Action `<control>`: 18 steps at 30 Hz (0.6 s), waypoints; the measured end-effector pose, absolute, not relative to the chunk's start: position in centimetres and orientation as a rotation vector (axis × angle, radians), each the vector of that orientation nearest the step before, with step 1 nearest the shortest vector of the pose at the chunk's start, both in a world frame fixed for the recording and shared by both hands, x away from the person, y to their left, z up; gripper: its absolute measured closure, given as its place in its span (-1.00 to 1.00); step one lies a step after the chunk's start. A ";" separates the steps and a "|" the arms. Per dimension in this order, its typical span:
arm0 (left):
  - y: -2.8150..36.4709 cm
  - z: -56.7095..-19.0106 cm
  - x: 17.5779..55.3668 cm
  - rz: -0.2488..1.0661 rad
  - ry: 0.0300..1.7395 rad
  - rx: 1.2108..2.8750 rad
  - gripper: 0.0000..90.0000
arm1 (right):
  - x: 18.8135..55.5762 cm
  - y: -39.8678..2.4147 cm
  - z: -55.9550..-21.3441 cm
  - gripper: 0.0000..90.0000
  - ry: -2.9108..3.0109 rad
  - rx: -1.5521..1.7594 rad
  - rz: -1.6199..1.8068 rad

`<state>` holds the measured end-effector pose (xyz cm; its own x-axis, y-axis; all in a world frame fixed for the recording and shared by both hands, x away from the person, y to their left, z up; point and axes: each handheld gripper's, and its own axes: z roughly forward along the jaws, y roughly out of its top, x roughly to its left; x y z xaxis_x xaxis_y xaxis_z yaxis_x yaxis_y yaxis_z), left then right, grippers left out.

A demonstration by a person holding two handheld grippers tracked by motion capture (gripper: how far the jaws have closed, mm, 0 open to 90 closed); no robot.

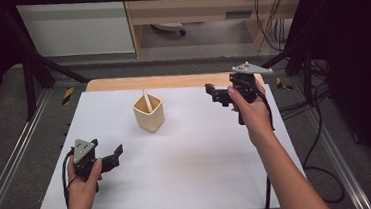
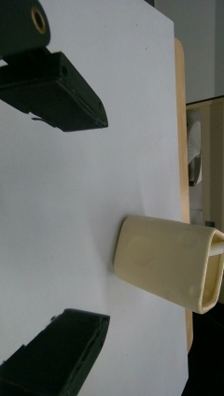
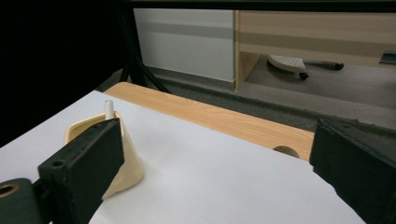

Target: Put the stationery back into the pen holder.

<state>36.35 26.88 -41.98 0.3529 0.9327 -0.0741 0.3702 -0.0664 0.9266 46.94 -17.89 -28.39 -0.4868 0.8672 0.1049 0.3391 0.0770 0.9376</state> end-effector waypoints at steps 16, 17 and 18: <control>28.0 -41.8 36.3 0.712 1.210 1.601 -0.86 | 43.8 -23.8 -28.7 -0.95 1.813 1.202 1.436; 27.9 -41.8 36.3 0.717 1.207 1.602 -0.86 | 43.5 -24.1 -28.8 -0.95 1.807 1.206 1.440; 27.9 -41.7 36.3 0.729 1.202 1.604 -0.86 | 43.1 -24.5 -28.9 -0.95 1.805 1.201 1.440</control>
<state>36.25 27.89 -41.67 0.3340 0.9390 -0.0826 0.3601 -0.0461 0.9318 43.15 -24.50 -28.92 -0.4629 0.8784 0.1185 0.3104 0.0354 0.9499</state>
